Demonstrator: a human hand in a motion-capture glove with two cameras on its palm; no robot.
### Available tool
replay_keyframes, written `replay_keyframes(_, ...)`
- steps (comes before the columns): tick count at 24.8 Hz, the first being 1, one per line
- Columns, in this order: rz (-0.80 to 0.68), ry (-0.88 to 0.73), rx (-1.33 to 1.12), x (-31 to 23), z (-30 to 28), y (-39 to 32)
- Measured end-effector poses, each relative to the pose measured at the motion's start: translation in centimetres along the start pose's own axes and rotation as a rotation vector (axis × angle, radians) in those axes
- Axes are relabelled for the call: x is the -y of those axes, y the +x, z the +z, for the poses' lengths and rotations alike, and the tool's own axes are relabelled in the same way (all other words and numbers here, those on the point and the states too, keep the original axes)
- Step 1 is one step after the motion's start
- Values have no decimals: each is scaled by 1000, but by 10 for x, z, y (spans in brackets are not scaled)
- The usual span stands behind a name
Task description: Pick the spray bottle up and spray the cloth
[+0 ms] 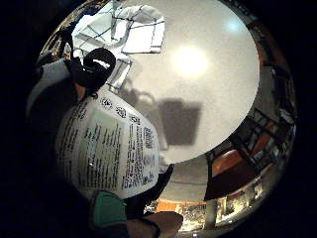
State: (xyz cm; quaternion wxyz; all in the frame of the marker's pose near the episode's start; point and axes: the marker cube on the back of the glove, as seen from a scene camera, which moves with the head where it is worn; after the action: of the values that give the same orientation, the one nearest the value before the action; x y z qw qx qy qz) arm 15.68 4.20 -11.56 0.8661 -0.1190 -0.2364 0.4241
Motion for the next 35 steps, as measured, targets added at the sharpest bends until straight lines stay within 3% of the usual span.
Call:
replay_keyframes(23, -22, 17, -3, -5, -3, -5)
replay_keyframes(35, -485, 260, 276, -60, 22, -85)
